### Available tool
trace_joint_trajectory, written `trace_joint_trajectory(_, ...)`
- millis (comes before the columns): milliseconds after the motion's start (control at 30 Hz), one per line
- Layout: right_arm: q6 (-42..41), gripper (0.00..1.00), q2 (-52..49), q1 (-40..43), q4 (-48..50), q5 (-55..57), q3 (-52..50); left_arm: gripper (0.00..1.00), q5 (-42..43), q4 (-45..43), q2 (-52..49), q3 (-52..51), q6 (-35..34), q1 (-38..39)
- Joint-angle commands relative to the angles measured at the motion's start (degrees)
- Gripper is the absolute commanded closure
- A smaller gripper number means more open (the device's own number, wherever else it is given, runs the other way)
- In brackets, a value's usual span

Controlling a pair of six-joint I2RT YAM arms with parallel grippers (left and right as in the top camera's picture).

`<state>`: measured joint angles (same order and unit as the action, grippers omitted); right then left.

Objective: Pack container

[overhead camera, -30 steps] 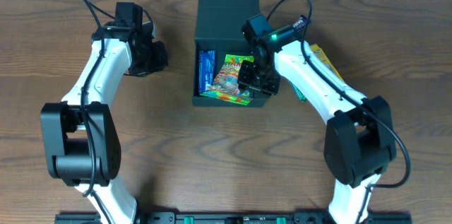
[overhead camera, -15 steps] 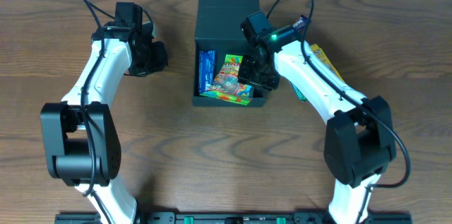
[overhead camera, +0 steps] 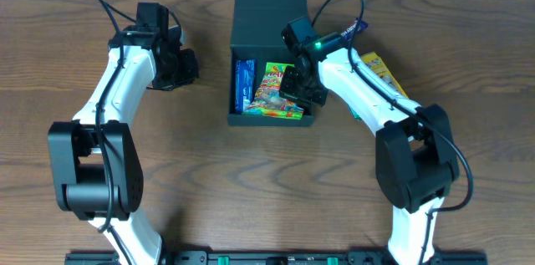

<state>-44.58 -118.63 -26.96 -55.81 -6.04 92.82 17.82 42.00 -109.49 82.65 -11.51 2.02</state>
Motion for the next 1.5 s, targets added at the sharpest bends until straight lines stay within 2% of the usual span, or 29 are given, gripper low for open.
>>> trace_joint_trajectory(0,-0.1,0.99,-0.7,-0.4,0.8,1.5,0.2,0.94,0.0,0.2,1.3,1.2,1.2,-0.1)
trace_joint_trajectory(200,4.9,0.99,-0.5,-0.5,4.4,-1.1,1.2,0.94,0.2,0.2,1.3,1.2,1.2,-0.1)
trace_joint_trajectory(300,5.5,0.99,-0.5,-0.4,5.4,1.6,1.2,0.94,0.2,0.2,1.3,1.2,1.2,-0.1)
trace_joint_trajectory(333,5.5,0.94,-0.5,-0.5,5.3,3.2,1.2,0.94,0.2,0.2,1.3,1.2,1.2,-0.1)
trace_joint_trajectory(367,5.5,0.71,-0.5,-0.5,5.3,4.3,1.2,0.94,0.2,0.2,1.3,1.2,1.2,-0.1)
trace_joint_trajectory(400,5.5,0.41,-0.5,-0.5,5.3,5.0,1.2,0.94,0.2,0.2,1.3,1.2,1.2,-0.1)
trace_joint_trajectory(433,5.5,0.25,-0.5,-0.5,5.3,5.0,1.2,0.94,0.2,0.2,1.3,1.2,1.2,-0.1)
trace_joint_trajectory(500,5.5,0.18,-0.4,-0.5,5.2,4.9,1.3,0.94,0.2,0.2,1.3,1.2,1.2,-0.1)
trace_joint_trajectory(667,6.0,0.17,2.1,-0.2,4.0,4.5,4.6,0.94,1.2,0.2,1.3,1.2,1.2,-0.1)
trace_joint_trajectory(800,9.1,0.18,5.1,-0.5,3.0,4.5,8.6,0.94,1.7,0.2,1.3,1.2,1.2,-0.1)
trace_joint_trajectory(833,9.9,0.23,5.9,-0.7,2.8,4.5,9.2,0.94,1.7,0.2,1.3,1.2,1.2,-0.1)
trace_joint_trajectory(867,10.6,0.33,6.6,-0.8,2.8,4.5,9.4,0.94,1.7,0.2,1.3,1.2,1.2,-0.1)
trace_joint_trajectory(933,12.5,0.59,7.2,-1.3,2.3,4.5,9.4,0.94,1.7,0.2,1.3,1.2,1.3,-0.1)
trace_joint_trajectory(1033,13.0,0.87,6.1,-2.0,0.5,6.0,8.9,0.94,1.6,0.2,1.3,1.2,1.3,-0.1)
trace_joint_trajectory(1067,13.0,0.91,5.1,-2.4,0.2,7.4,8.5,0.95,1.7,0.2,1.3,1.2,1.3,-0.1)
trace_joint_trajectory(1200,13.0,0.99,0.7,-3.8,0.3,12.5,8.4,0.95,1.7,0.2,1.3,1.2,1.3,-0.1)
trace_joint_trajectory(1467,10.4,0.99,-6.2,-4.4,0.3,22.3,8.4,0.95,1.7,0.2,1.3,1.2,1.3,-0.1)
